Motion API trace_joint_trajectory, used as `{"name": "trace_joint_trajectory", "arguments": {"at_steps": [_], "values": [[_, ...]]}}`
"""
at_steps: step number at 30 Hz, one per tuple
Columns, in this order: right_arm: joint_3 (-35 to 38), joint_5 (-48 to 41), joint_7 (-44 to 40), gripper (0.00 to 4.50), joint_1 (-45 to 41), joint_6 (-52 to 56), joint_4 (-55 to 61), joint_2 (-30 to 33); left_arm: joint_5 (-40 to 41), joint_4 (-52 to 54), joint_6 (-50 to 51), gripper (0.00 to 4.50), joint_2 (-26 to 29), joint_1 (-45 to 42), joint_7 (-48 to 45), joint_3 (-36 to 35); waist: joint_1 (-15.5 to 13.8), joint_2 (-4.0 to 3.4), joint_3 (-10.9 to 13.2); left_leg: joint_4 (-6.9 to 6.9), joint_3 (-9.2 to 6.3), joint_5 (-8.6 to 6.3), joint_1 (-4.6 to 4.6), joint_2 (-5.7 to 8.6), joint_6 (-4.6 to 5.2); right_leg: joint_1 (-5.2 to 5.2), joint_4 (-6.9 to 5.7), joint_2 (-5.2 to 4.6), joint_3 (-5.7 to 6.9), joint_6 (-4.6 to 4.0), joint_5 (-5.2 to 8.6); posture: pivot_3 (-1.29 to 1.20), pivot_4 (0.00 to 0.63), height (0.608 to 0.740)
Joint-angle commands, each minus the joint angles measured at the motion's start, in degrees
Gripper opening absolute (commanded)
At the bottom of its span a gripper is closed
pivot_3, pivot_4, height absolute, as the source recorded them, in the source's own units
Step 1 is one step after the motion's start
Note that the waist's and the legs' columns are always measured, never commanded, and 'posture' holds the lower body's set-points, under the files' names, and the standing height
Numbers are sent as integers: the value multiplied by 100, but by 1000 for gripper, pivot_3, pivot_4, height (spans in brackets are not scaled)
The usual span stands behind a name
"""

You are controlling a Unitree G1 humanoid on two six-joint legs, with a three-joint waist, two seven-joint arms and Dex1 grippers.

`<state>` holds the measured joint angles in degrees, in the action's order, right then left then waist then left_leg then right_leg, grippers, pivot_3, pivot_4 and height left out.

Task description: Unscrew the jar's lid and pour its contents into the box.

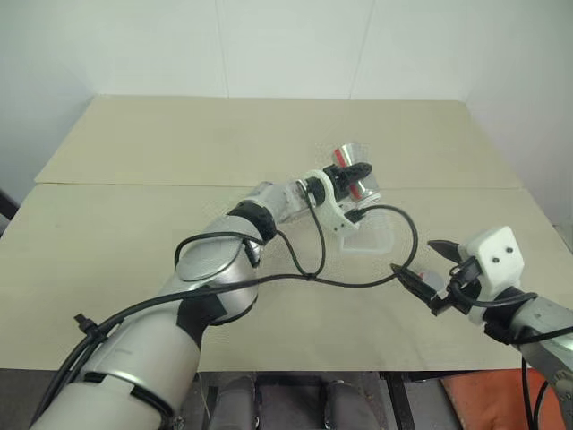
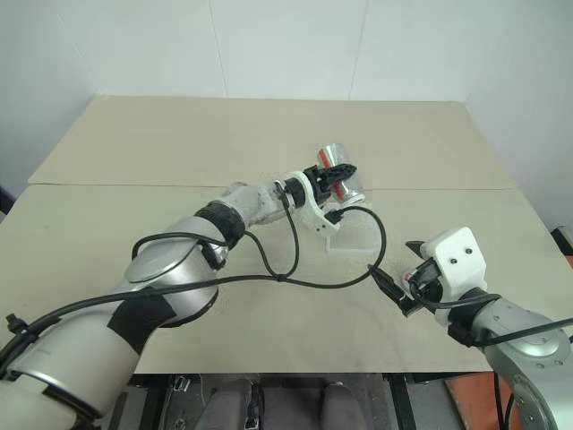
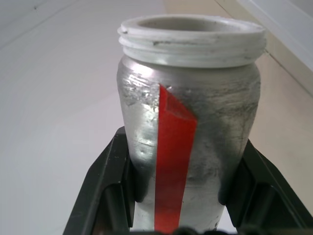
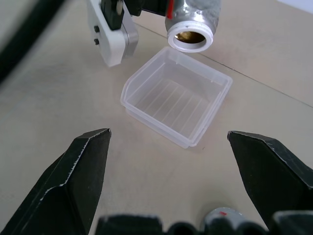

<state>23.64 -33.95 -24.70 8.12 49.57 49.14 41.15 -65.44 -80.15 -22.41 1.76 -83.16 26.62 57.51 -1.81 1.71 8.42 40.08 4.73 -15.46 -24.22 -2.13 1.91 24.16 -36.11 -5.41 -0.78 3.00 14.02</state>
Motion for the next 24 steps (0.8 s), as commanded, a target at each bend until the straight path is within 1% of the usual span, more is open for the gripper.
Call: {"name": "trace_joint_trajectory", "arguments": {"at_steps": [1,8,10,13,15,17,20,21,22,23,24], "values": [[47,-52,136,4484,-33,58,225,-23,-242,-38,233,1952,-25,-344,285,183,-1,0,0,2,3,1,-5,0,0,4,0,0,1,0,0,0,150,740],[-74,-88,263,4484,-217,122,204,2,-566,-65,195,1952,-77,-371,394,445,-51,0,0,8,8,0,-6,3,1,2,0,-3,1,0,0,0,150,740],[-99,-73,289,4484,-244,133,168,18,-357,-72,138,1952,-97,-307,220,240,-55,0,0,11,8,0,-9,3,1,2,0,-4,2,0,0,0,150,740],[-153,-41,310,4484,-265,126,148,25,186,-80,80,1952,-113,-205,-282,-313,-51,0,0,13,8,-1,-12,3,2,4,1,-4,3,0,0,0,150,740],[-197,-17,320,4484,-274,113,138,17,763,-71,24,1952,-125,-123,-757,-913,-43,-1,-1,14,9,0,-10,2,2,3,0,-4,4,0,0,0,150,740],[-225,4,320,4484,-270,95,119,11,1166,-55,-84,1952,-103,-73,-1219,-1330,-39,-2,-1,17,8,0,-10,1,2,3,-4,-4,4,0,0,0,150,740],[-284,65,315,4484,-277,63,66,17,2407,-1,-48,1952,-158,113,-2320,-2589,-32,-3,-2,20,8,0,-8,1,2,2,-8,-3,4,0,0,0,150,740],[-299,86,305,4484,-283,52,41,24,3004,32,40,1952,-210,201,-2792,-3179,-29,-4,-2,21,8,0,-9,0,2,2,-9,-4,4,0,0,0,150,740],[-308,101,296,4484,-288,46,26,27,3372,59,101,1952,-245,256,-3107,-3562,-29,-5,-3,22,8,1,-8,0,2,1,-8,-3,5,0,0,0,150,740],[-313,113,288,4484,-290,41,17,29,3586,83,149,1952,-267,288,-3304,-3801,-30,-5,-3,25,9,1,-9,0,2,1,-10,-3,6,0,0,0,150,740],[-319,116,263,4484,-313,32,-9,40,4068,127,256,1952,-282,373,-3651,-4283,-31,-5,-3,26,8,1,-9,0,2,1,-10,-4,7,0,0,0,150,740]]}}
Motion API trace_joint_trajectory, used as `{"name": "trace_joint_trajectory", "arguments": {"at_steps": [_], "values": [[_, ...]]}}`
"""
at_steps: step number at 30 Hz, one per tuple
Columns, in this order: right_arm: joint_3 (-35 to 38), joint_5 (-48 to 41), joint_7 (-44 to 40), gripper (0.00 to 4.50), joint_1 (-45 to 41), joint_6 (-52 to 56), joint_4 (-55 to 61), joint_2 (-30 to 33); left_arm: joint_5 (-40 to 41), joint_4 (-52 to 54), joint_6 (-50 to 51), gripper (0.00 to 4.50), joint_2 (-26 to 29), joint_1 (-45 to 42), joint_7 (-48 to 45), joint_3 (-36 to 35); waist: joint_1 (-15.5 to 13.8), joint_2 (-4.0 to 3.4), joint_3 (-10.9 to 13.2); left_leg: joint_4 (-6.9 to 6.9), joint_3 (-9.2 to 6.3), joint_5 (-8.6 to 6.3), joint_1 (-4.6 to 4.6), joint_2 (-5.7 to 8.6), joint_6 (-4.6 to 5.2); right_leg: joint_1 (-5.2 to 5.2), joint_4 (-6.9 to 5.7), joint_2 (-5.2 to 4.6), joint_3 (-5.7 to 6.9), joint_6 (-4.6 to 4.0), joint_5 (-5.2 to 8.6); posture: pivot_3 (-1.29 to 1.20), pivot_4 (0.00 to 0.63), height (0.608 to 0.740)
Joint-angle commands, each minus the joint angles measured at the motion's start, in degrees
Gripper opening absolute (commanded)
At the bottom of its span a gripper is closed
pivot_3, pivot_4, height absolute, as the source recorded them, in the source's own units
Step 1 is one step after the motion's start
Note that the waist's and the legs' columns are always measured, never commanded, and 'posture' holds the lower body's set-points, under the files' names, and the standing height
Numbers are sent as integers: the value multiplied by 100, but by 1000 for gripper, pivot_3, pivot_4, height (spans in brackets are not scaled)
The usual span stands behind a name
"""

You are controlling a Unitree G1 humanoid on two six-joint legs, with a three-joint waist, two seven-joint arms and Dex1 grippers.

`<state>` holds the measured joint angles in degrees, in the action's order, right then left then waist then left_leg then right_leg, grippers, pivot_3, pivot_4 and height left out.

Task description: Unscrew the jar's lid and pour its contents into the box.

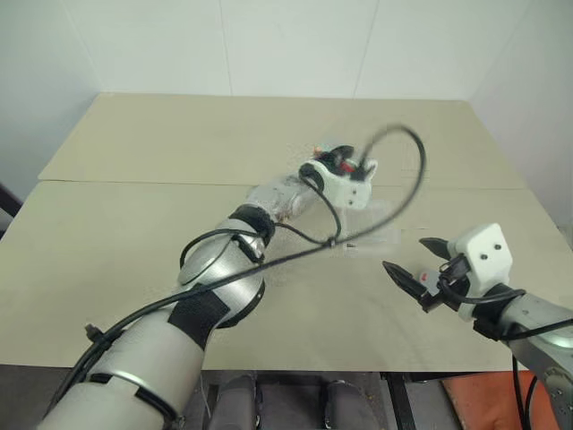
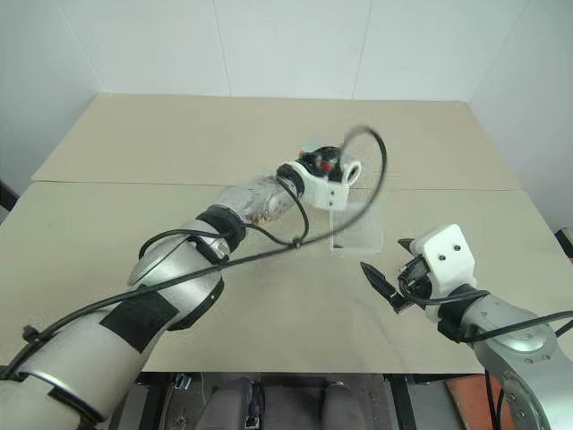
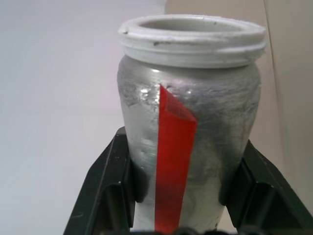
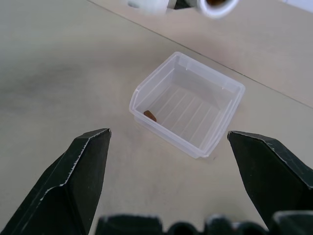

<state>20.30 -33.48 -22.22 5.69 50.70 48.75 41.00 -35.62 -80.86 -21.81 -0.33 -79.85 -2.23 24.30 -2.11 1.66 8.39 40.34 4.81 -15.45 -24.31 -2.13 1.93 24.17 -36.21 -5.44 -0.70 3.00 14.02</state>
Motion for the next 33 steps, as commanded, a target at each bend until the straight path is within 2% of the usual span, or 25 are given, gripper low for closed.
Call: {"name": "trace_joint_trajectory", "arguments": {"at_steps": [1,5,8,11,16,19,25,33], "values": [[18,70,-11,4484,-91,-86,4,63,1428,236,273,1952,-76,108,-1040,-1313,3,-1,-1,1,0,0,1,1,0,-2,1,0,1,0,0,0,150,740],[-22,23,-137,4484,-210,-105,-76,86,2784,492,601,1952,-32,452,-2098,-2579,26,-3,-2,5,-2,1,3,0,0,-3,-5,1,1,1,-1,0,150,740],[-50,-21,-321,4484,-245,-212,-87,112,3356,889,683,1952,30,861,-2532,-3022,64,-4,-3,5,-5,2,4,1,-1,-6,-6,2,2,1,-1,0,150,740],[-138,-56,-432,4484,-361,-243,-98,91,3967,2001,988,1952,15,1723,-2866,-3298,114,-8,-5,6,-9,2,7,0,-1,-10,-10,1,1,1,-1,0,150,740],[-387,62,-460,4484,-536,-231,-237,90,4179,4696,1642,1952,100,3510,-3091,-2877,173,-10,-7,7,-41,5,14,-4,-6,-9,-56,2,-6,1,-1,0,150,740],[-471,137,-459,4484,-576,-231,-304,85,4247,5742,1990,1952,105,4312,-2808,-2806,144,-10,-9,11,-46,8,14,-4,-1,-11,-60,1,-7,1,-1,0,150,740],[-601,225,-456,4484,-627,-245,-383,88,4001,6597,2177,1952,261,5192,-2269,-2583,133,-13,-30,17,-54,6,24,-2,3,-25,-54,1,-7,1,-1,0,150,740],[-759,404,-438,4484,-715,-276,-532,35,3802,6488,2101,1952,488,5473,-2127,-2310,138,-16,-36,17,-57,5,26,-1,4,-26,-52,1,-6,1,-1,0,150,740]]}}
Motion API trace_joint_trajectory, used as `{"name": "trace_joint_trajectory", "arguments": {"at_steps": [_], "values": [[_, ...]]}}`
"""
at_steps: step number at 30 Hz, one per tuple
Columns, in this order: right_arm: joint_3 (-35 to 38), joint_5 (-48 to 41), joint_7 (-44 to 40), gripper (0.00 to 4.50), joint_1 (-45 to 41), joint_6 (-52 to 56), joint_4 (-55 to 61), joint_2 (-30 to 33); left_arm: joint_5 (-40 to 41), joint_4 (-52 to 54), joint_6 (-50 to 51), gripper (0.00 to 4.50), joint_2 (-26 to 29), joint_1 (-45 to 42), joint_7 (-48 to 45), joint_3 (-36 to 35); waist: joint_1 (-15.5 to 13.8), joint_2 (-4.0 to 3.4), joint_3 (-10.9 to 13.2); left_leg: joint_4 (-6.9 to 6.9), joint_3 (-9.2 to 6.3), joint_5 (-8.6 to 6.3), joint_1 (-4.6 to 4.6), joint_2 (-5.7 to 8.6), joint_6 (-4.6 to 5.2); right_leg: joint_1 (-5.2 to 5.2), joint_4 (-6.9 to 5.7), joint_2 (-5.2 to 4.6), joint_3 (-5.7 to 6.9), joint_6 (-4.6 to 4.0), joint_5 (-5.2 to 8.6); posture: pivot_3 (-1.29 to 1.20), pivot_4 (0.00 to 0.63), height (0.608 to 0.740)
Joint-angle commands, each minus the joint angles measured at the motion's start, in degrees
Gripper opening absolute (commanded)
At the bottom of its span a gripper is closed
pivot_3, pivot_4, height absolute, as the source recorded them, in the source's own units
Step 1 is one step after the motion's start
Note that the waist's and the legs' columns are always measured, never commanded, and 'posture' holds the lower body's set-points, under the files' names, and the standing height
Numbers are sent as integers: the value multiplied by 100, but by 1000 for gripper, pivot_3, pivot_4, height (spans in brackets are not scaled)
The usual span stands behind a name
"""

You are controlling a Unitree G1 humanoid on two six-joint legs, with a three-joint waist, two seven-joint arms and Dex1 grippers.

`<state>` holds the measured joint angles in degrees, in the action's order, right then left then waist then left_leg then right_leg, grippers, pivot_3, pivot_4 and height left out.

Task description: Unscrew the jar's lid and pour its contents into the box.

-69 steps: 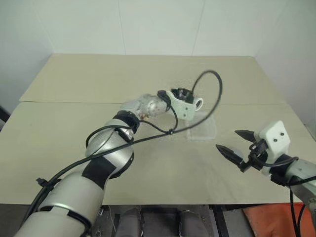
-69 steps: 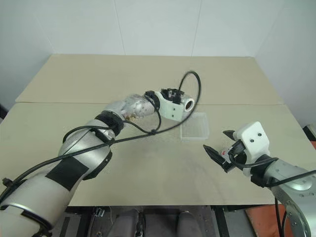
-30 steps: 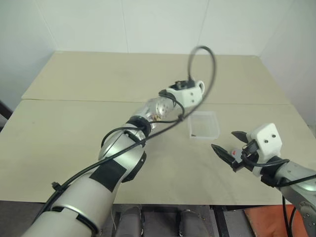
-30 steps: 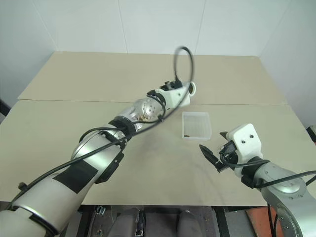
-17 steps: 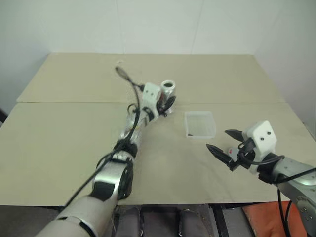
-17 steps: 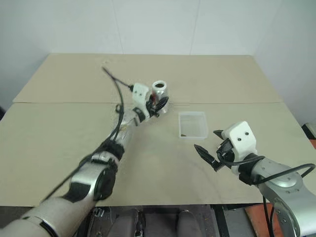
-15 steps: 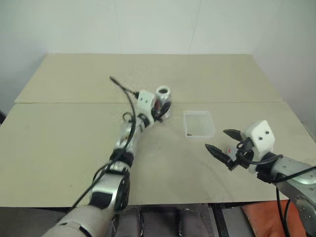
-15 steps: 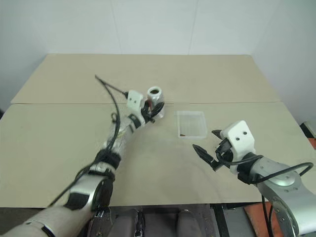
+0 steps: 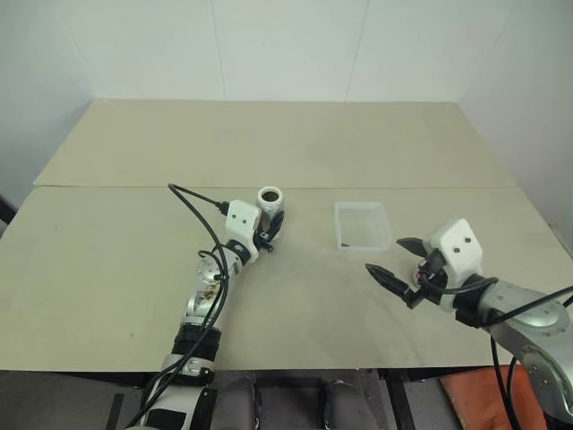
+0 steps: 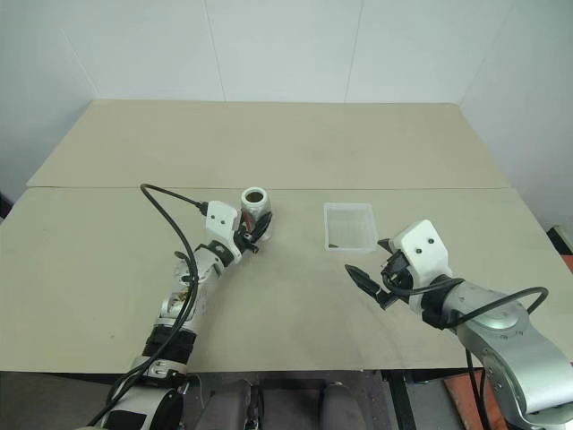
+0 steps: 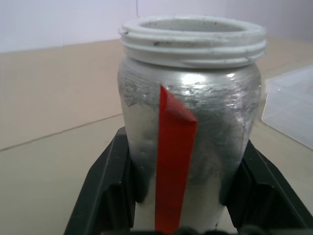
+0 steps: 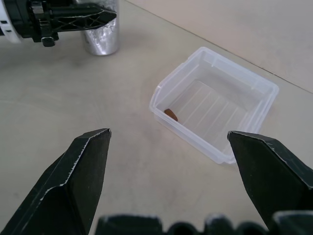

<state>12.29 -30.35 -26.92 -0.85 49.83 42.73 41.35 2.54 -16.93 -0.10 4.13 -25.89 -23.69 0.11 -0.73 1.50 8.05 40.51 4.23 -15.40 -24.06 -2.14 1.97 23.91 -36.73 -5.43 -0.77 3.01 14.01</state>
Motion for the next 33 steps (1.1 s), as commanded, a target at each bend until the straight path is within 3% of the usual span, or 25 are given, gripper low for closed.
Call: {"name": "trace_joint_trajectory", "arguments": {"at_steps": [1,4,12,20,23,27,29,33], "values": [[30,116,49,4484,-59,-173,62,2,-58,58,-110,1952,61,102,44,138,0,-1,-2,0,0,0,0,0,0,0,0,0,0,0,0,0,150,740],[0,169,50,4484,-77,-171,31,-3,143,53,77,1952,23,122,6,79,3,0,-12,0,0,0,1,0,1,-2,0,0,0,0,0,0,150,740],[-70,245,-2,4500,-86,-211,25,-83,99,299,60,4476,62,319,141,209,5,-2,-15,-3,0,-1,31,-1,1,-33,29,1,0,0,0,0,150,740],[-86,298,-75,4500,-58,-224,-19,-48,544,1337,286,4476,680,1083,-397,77,28,-3,-15,-27,-3,-3,71,-3,3,-73,62,0,2,-1,0,0,150,740],[-105,294,-92,4500,-95,-191,-74,-37,1415,2080,548,4476,1475,1815,-1562,-203,95,-5,-16,-40,0,-3,81,-9,2,-74,61,1,-3,-3,1,0,150,740],[-25,263,-358,4500,32,-295,-84,149,1905,2368,363,4476,2816,2653,-2935,-632,128,-8,-15,-55,9,-2,93,-18,-2,-72,55,3,-1,-15,7,0,150,740],[364,198,-818,4500,311,-558,-134,393,2327,2486,644,4476,3271,2917,-3304,-985,86,-9,-15,-58,14,-2,99,-18,-2,-76,58,0,-1,-17,8,0,150,740],[1785,123,-2534,4500,1300,-1855,-441,870,3339,2814,1286,4476,4069,3427,-4113,-1903,-6,-8,-15,-57,18,-6,90,-21,5,-79,76,-7,3,-15,9,0,150,740]]}}
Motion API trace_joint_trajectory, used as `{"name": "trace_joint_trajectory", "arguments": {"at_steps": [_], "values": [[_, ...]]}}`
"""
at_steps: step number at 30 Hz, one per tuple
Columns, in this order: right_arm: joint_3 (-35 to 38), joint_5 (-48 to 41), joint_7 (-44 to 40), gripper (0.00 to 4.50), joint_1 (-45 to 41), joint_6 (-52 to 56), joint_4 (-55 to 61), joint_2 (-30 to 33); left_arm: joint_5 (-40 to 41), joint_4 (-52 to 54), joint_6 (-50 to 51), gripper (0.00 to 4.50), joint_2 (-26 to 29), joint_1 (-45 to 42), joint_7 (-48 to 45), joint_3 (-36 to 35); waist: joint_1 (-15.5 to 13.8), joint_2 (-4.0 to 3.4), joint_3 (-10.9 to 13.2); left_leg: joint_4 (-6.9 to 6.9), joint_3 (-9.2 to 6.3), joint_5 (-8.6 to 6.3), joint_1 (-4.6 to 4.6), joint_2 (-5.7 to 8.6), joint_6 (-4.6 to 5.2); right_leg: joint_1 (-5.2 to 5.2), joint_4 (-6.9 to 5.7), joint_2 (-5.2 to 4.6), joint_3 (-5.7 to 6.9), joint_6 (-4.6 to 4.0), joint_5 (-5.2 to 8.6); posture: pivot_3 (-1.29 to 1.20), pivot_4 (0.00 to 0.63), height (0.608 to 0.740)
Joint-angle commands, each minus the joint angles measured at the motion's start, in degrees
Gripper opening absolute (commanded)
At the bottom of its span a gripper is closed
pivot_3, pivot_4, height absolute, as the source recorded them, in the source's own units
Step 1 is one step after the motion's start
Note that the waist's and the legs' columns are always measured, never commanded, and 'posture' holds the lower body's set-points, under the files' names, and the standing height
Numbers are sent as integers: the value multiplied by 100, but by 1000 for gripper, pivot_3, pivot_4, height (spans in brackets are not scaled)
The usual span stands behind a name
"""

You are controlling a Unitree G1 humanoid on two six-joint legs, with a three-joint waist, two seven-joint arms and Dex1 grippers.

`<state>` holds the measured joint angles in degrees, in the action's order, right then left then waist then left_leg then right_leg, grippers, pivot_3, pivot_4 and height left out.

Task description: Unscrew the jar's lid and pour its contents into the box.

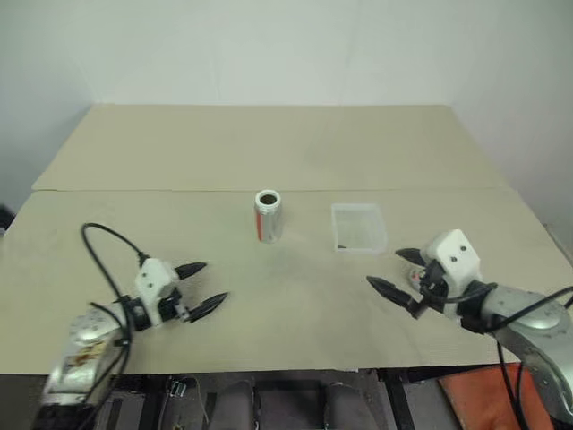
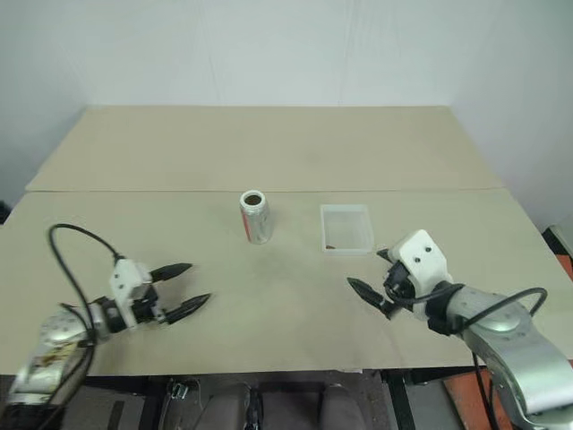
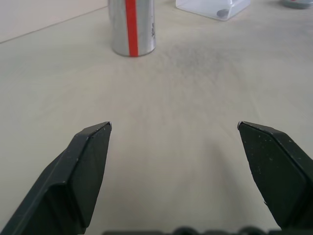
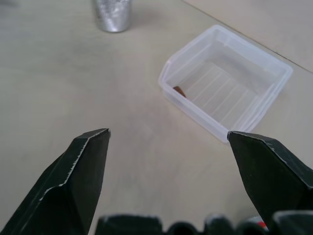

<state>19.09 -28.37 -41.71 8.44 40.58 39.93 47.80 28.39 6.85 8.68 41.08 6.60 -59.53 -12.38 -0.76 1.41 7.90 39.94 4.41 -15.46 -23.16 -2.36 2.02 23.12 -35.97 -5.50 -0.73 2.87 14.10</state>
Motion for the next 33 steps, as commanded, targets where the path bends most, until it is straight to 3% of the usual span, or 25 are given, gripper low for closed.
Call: {"name": "trace_joint_trajectory", "arguments": {"at_steps": [1,5,9,18,23,27,33], "values": [[1466,-149,-1460,4500,550,-1095,-337,343,1048,542,660,4476,609,324,-771,-911,-1,1,0,0,5,-1,2,-4,2,-2,2,1,0,1,0,0,150,740],[2531,-378,-2749,4500,932,-1407,-1237,818,1941,864,1523,4476,1270,700,-1321,-1837,24,-1,2,-2,21,-1,31,-20,0,-18,-4,11,-6,-1,0,0,150,740],[2700,-412,-2890,4500,767,-1064,-2139,1138,2073,1431,1776,4476,1149,680,-749,-2069,32,-2,3,-21,39,-8,115,-32,-13,-92,7,14,-10,-43,29,0,150,740],[2001,117,-3179,4500,178,-1463,-3494,1788,2119,2577,2374,4476,545,898,794,-1973,76,-8,6,-28,48,-16,109,-32,-22,-80,6,28,-25,-34,24,0,150,740],[1303,316,-3392,4500,-530,-1791,-4127,2098,2266,2889,2544,4476,366,1070,1030,-1808,87,-9,7,-26,49,-16,114,-32,-22,-83,4,28,-26,-36,24,0,150,740],[618,443,-3460,4500,-1174,-1942,-4496,2069,1605,2708,2006,4476,-284,823,1709,-1508,92,-11,7,-27,51,-16,115,-30,-22,-83,4,28,-28,-38,25,0,150,740],[161,455,-3449,4500,-1921,-2179,-4694,1887,1947,3079,1929,4476,-280,983,1431,-1890,90,-11,8,-27,50,-16,103,-27,-22,-74,4,26,-27,-37,25,0,150,740]]}}
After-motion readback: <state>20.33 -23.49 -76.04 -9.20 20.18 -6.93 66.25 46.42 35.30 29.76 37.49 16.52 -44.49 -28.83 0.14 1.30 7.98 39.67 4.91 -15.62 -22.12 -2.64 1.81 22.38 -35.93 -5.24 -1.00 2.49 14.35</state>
